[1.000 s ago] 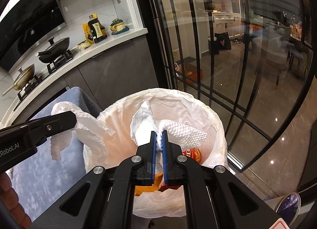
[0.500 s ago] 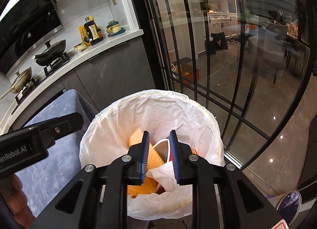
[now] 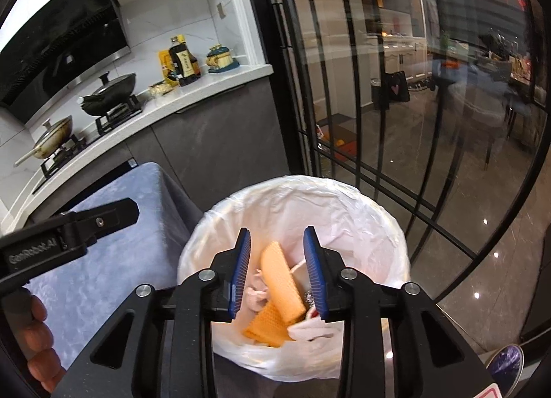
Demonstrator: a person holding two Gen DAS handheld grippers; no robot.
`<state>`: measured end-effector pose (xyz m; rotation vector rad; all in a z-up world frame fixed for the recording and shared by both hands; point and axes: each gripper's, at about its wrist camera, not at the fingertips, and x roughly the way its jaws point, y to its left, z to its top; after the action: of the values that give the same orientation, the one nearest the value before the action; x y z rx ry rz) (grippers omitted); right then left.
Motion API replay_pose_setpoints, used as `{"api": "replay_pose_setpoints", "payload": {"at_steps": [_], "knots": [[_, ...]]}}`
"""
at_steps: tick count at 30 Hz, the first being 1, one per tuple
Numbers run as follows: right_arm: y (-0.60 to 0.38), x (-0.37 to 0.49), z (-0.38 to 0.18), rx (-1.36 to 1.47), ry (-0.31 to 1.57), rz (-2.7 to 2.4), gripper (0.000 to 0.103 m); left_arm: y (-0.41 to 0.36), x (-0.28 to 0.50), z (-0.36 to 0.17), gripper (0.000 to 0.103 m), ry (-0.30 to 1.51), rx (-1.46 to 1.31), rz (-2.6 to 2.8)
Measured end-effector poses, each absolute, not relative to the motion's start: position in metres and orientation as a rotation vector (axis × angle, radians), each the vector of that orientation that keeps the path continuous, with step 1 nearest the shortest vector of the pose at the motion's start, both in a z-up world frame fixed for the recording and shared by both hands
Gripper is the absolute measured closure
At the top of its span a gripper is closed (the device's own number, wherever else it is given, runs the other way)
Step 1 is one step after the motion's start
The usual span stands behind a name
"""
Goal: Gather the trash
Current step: 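Open both tools to drop the paper towel into the bin, then grasp the clear plastic bags with the left tool while the right tool grasps the orange wrapper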
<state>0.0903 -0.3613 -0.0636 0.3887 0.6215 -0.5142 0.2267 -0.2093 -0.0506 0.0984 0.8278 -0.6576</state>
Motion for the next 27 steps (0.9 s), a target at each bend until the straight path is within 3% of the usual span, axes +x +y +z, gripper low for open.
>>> {"api": "replay_pose_setpoints", "payload": {"at_steps": [9,27], "knots": [[-0.312,0.113,-0.039,0.341,0.583,-0.426,0.048,-0.135,0.24,-0.037,0.019,0.767,0.051,-0.486],[-0.148,0.201,-0.029,0.235,0.634,-0.143,0.046,0.103,0.287,-0.046,0.014,0.827,-0.116,-0.036]]}}
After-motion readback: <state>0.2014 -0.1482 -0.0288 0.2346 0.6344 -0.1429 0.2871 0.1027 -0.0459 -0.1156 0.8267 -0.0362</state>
